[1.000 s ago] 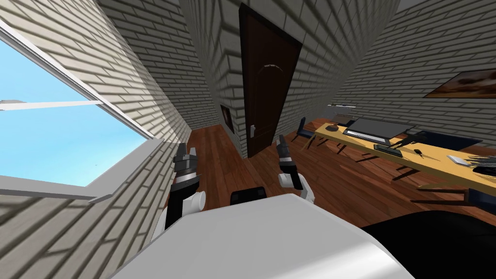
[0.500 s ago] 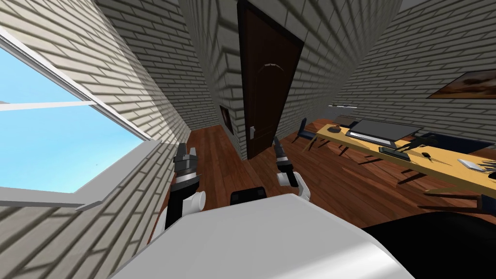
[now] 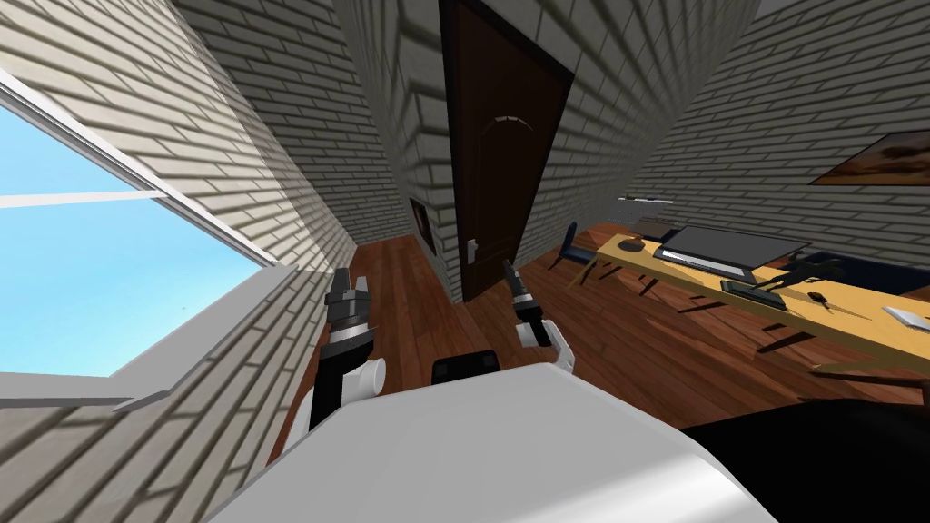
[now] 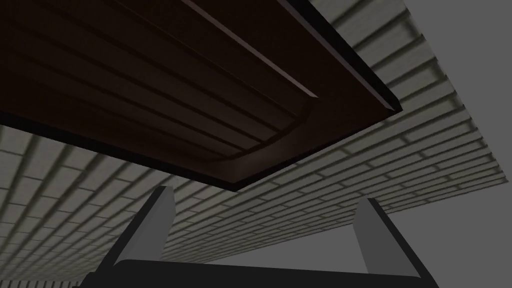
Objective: Pull the door open
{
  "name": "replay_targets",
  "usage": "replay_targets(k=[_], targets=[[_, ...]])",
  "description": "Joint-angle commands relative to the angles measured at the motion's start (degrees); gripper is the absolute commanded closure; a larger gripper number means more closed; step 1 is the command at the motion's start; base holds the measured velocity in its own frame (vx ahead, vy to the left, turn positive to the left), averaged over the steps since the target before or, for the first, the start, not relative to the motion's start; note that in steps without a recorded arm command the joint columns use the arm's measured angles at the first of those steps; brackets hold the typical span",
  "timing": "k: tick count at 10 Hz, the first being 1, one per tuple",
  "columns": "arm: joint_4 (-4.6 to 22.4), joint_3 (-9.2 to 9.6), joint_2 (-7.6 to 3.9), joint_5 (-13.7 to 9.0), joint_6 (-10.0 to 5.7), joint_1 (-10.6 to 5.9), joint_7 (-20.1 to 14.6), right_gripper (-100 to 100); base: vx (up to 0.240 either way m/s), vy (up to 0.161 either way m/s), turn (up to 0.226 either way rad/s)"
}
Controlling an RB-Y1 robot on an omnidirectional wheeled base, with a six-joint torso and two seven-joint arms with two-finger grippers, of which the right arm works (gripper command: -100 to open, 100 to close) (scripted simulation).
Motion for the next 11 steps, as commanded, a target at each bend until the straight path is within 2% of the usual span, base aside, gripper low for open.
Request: replay_targets(k=[1, 11], targets=[[2.10, 0.17, -0.01, 2.04, -0.50, -0.71, 1.64, -100, 0.119, -0.053, 0.007], [12.46, 1.66, 0.37, 14.89, -0.81, -5.63, 10.75, -100, 0.097, -0.053, 0.007]])
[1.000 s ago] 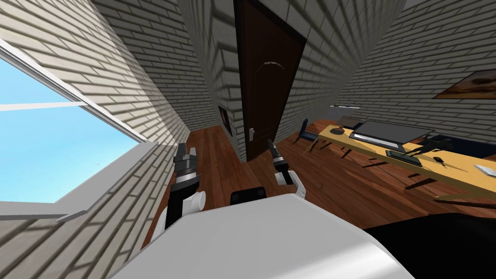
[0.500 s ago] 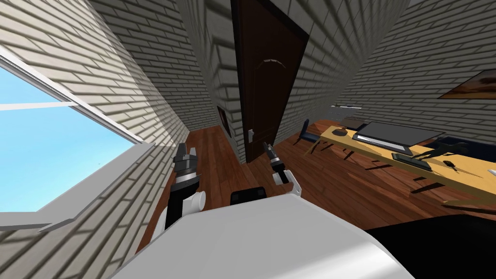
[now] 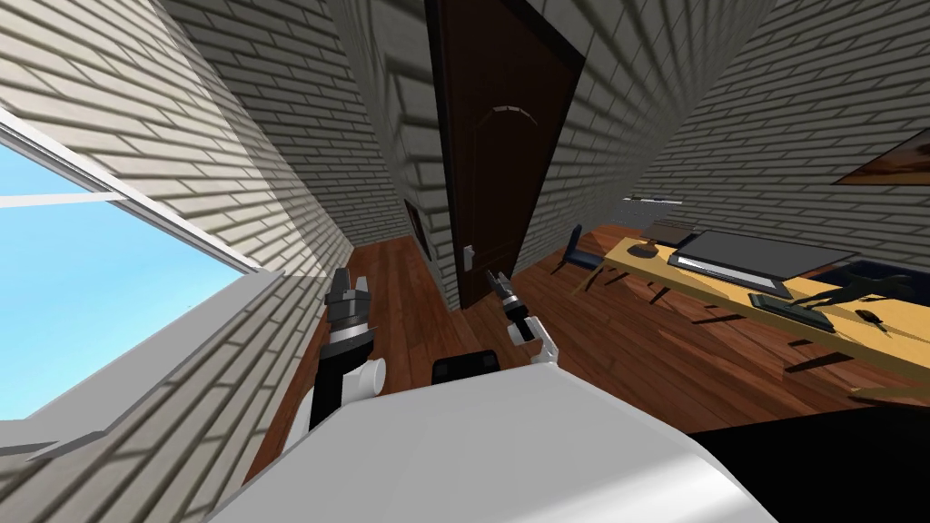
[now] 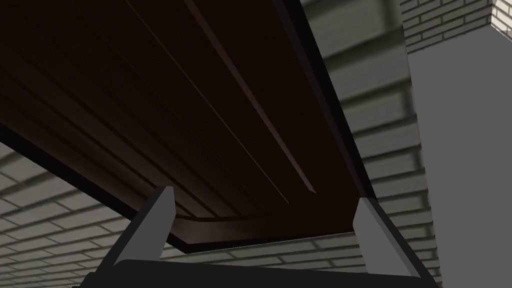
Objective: Pull the door open
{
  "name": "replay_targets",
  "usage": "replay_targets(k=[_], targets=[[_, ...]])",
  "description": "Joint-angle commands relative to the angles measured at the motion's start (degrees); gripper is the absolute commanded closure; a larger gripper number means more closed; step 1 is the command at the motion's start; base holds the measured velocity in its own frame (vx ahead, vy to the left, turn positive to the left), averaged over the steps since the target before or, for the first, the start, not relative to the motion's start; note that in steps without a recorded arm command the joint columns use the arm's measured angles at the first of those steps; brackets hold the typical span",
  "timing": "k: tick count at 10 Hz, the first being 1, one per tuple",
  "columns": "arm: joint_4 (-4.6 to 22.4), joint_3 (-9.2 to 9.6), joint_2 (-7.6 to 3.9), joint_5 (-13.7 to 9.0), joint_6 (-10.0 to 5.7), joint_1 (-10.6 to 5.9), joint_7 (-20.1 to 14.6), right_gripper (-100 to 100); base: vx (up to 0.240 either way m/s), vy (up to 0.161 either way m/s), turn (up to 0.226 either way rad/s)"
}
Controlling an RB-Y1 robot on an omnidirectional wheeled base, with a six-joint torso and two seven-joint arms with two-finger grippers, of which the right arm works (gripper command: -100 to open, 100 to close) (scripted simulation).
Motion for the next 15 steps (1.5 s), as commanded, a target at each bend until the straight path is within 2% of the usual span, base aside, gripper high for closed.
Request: replay_targets(k=[1, 8, 13, 14, 15], targets=[[1.39, 0.35, 0.18, 2.12, 0.06, -0.63, 1.52, -100, 0.102, -0.049, 0.005], [8.13, 1.33, 1.36, 10.49, -0.14, -3.83, 7.45, -100, 0.092, -0.047, 0.006], [12.28, 1.92, 2.51, 15.64, -0.27, -5.80, 11.10, -100, 0.104, -0.043, 0.005], [13.76, 2.14, 3.00, 17.48, -0.31, -6.51, 12.40, -100, 0.115, -0.066, 0.002], [14.49, 2.24, 3.25, 18.39, -0.33, -6.85, 13.05, -100, 0.132, -0.066, 0.008]])
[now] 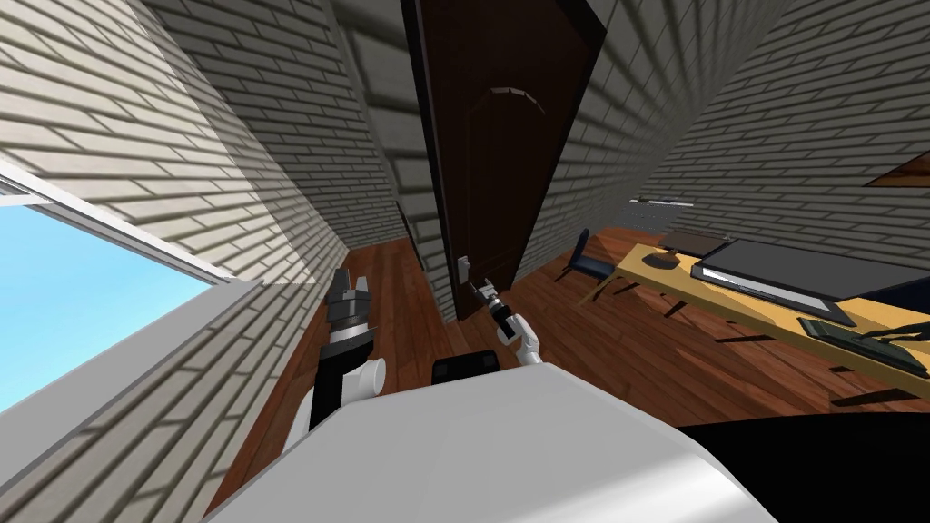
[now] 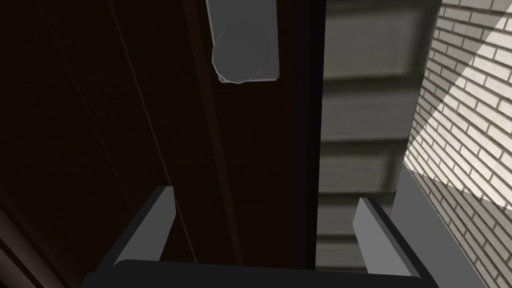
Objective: Pull the door open
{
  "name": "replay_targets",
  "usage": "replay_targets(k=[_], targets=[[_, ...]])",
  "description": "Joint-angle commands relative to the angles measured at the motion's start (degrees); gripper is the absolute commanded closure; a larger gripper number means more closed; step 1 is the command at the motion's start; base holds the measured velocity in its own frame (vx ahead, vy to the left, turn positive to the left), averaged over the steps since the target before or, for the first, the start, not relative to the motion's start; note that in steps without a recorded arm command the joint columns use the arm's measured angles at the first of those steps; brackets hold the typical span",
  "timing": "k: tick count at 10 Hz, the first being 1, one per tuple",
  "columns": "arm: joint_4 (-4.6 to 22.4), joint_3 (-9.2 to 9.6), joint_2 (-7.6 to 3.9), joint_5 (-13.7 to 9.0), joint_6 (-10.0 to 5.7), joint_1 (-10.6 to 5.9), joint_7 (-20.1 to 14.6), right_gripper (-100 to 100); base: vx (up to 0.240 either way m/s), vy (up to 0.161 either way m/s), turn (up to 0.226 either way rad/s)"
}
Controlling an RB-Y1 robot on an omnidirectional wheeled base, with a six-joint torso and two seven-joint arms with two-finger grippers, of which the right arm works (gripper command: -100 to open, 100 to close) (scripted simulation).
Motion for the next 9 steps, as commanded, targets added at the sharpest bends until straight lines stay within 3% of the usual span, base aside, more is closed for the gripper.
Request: replay_targets(k=[1, 5, 6, 7, 9], targets=[[1.32, 0.46, 0.64, 2.26, 0.08, -0.52, 1.52, -100, 0.154, -0.055, 0.005], [4.64, 0.93, 2.20, 6.39, -0.01, -2.10, 4.44, -100, 0.152, -0.053, 0.002], [4.36, 0.68, 2.11, 5.61, -0.22, -1.86, 4.17, -100, 0.071, -0.020, 0.005], [5.49, -1.68, 0.03, 4.69, -0.74, -2.41, 4.15, -100, -0.051, 0.064, 0.274], [6.29, -3.59, -1.38, 3.85, -1.12, -2.79, 3.96, -100, -0.090, 0.091, 0.157]])
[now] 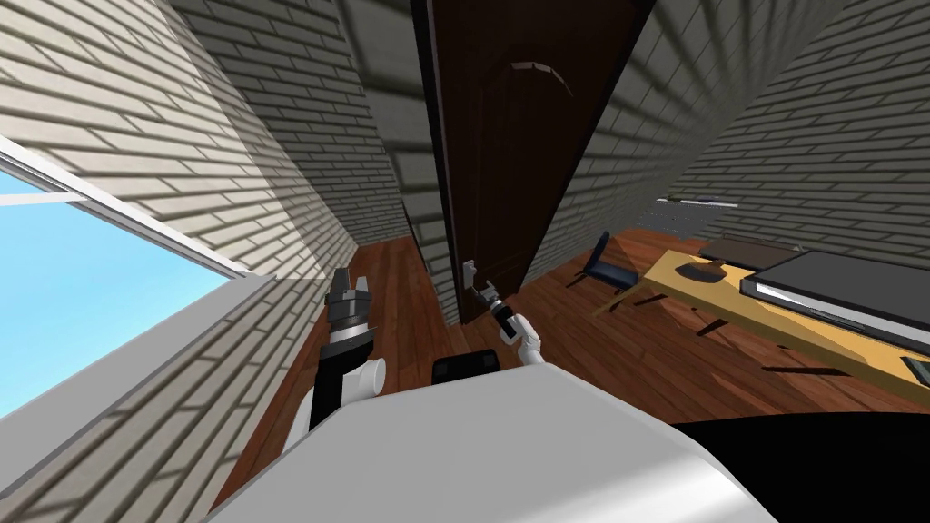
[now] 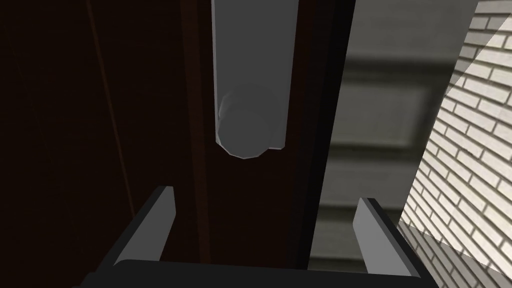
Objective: Pull the door open
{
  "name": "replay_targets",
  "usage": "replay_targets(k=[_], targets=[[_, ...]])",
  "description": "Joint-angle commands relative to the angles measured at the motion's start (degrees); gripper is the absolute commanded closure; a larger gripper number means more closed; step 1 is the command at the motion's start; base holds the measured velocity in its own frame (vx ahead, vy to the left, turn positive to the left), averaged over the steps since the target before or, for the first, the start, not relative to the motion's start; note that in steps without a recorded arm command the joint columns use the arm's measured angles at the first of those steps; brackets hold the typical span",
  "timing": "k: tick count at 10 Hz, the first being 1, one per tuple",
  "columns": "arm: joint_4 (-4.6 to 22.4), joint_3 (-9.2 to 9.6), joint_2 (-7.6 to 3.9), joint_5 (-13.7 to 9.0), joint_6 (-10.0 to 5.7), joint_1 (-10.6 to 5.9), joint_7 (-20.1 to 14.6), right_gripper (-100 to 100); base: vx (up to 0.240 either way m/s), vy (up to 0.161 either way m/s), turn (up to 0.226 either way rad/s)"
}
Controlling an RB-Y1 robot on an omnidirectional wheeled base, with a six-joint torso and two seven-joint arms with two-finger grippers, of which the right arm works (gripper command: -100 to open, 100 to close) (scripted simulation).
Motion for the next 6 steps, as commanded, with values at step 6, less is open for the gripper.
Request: replay_targets(k=[6], targets=[[4.56, -8.53, -4.53, -3.74, -2.09, -2.44, -0.38, -100, 0.011, 0.069, 0.183]])
